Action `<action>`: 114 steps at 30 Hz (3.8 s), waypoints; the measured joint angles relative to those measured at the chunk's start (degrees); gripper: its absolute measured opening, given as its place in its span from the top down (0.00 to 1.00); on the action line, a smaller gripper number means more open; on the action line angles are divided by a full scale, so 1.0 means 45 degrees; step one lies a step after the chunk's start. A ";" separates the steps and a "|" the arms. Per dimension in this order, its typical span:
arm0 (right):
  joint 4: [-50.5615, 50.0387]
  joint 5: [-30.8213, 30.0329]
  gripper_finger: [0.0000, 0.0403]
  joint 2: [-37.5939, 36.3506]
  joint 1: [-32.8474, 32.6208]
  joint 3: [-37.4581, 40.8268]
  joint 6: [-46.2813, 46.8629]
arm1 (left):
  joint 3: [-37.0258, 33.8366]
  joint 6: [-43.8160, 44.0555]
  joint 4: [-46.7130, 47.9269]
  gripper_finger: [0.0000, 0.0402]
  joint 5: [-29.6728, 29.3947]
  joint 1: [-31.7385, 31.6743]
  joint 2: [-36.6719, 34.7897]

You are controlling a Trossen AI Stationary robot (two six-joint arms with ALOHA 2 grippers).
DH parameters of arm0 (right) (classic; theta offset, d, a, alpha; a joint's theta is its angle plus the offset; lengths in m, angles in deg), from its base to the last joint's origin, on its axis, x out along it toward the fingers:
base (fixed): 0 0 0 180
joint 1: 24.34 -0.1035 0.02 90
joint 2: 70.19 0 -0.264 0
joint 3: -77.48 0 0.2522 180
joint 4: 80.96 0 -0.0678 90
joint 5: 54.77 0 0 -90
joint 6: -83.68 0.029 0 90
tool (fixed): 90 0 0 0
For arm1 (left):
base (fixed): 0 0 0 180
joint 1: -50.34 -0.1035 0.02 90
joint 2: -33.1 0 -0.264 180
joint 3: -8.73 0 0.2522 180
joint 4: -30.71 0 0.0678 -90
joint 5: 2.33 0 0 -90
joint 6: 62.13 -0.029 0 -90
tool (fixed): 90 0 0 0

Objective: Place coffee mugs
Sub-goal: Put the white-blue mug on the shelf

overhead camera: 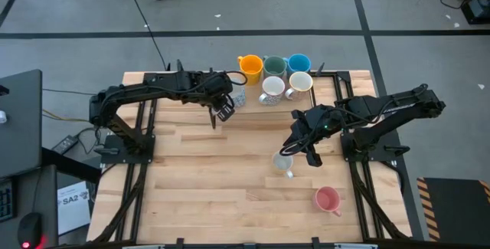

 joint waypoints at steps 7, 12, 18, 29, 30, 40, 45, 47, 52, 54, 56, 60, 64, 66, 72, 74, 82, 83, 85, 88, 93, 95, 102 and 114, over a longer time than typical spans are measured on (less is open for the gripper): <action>0.0000 0.0000 0.75 0.0000 0.0000 0.0000 0.0000 | 0.0000 -0.0185 -0.0307 0.79 0.0000 0.0000 0.0000; 0.0000 0.0000 0.75 0.0000 0.0000 0.0000 0.0000 | 0.0000 -0.0428 -0.0361 0.76 -0.0015 0.0005 -0.0008; 0.0000 0.0000 0.75 0.0000 0.0000 0.0000 0.0000 | 0.0000 -0.0534 -0.0497 0.66 -0.0019 0.0000 -0.0010; -0.0002 0.0002 0.75 0.0005 0.0000 0.0000 0.0000 | 0.0000 -0.0549 -0.0760 0.62 0.0044 0.0000 -0.0208; -0.0007 0.0000 0.75 0.0005 0.0000 0.0000 0.0000 | 0.0000 -0.0558 -0.0730 0.62 0.0044 -0.0005 -0.0258; -0.0045 0.0000 0.75 0.0005 -0.0005 0.0000 0.0000 | 0.0000 -0.0578 -0.0725 0.62 0.0126 -0.0136 -0.1040; -0.0011 0.0000 0.75 0.0005 -0.0005 0.0000 0.0000 | 0.0000 -0.0578 -0.0649 0.62 0.0066 -0.0339 -0.1533; -0.0010 0.0000 0.75 0.0005 -0.0005 0.0000 0.0000 | 0.0010 -0.0578 -0.0744 0.62 0.0029 -0.0445 -0.1615; -0.0010 0.0000 0.75 0.0005 -0.0003 0.0000 0.0000 | 0.0000 -0.0578 -0.0548 0.62 -0.0072 -0.0905 -0.1739; 0.0000 0.0000 0.75 0.0005 -0.0001 0.0000 0.0000 | -0.0005 -0.0578 -0.0430 0.62 -0.0068 -0.1086 -0.1678; -0.0010 0.0000 0.75 0.0005 -0.0003 0.0000 0.0000 | -0.0009 -0.0583 -0.0385 0.62 -0.0065 -0.1247 -0.1656; -0.0004 0.0000 0.75 0.0005 -0.0004 0.0000 -0.0006 | -0.0019 -0.0680 -0.0278 0.62 -0.0058 -0.1447 -0.1574; 0.0000 -0.0005 0.75 0.0005 -0.0004 0.0000 -0.0097 | -0.0018 -0.0680 -0.0234 0.62 -0.0078 -0.1480 -0.1349; 0.0000 -0.0005 0.75 0.0005 -0.0001 0.0000 -0.0097 | -0.0015 -0.0680 -0.0267 0.62 -0.0063 -0.1437 -0.1159; 0.0007 -0.0010 0.75 0.0005 -0.0005 0.0000 -0.0100 | -0.0015 -0.0675 -0.0231 0.62 -0.0003 -0.1423 -0.0438; 0.0001 -0.0015 0.75 0.0005 -0.0005 0.0000 -0.0102 | -0.0015 -0.0673 -0.0239 0.62 0.0015 -0.1423 -0.0254; 0.0001 -0.0019 0.75 0.0005 0.0000 0.0000 -0.0102 | -0.0015 -0.0522 -0.0730 0.62 0.0474 -0.1380 0.0167; 0.0005 -0.0024 0.75 0.0005 -0.0005 0.0000 -0.0102 | -0.0015 -0.0515 -0.0882 0.62 0.0495 -0.1339 0.0208; 0.0013 -0.0024 0.75 0.0005 -0.0005 0.0000 -0.0102 | -0.0015 -0.0512 -0.1087 0.62 0.0573 -0.1329 0.0256; 0.0010 -0.0028 0.75 0.0005 -0.0005 0.0000 -0.0102 | -0.0005 -0.0515 -0.1579 0.62 0.0579 -0.1273 0.0338; 0.0015 -0.0029 0.75 0.0005 -0.0004 0.0000 -0.0102 | -0.0010 -0.0514 -0.2369 0.62 0.0666 -0.1263 0.0443; 0.0012 -0.0032 0.75 0.0005 -0.0005 0.0000 -0.0102 | -0.0010 -0.0511 -0.2554 0.62 0.0756 -0.1268 0.0496; 0.0010 -0.0034 0.75 0.0005 -0.0005 0.0000 -0.0103 | -0.0015 -0.0515 -0.2636 0.62 0.0903 -0.1263 0.0559; 0.0005 -0.0034 0.75 0.0005 -0.0003 0.0000 -0.0102 | -0.0015 -0.0529 -0.1558 0.62 0.0899 -0.1273 0.0559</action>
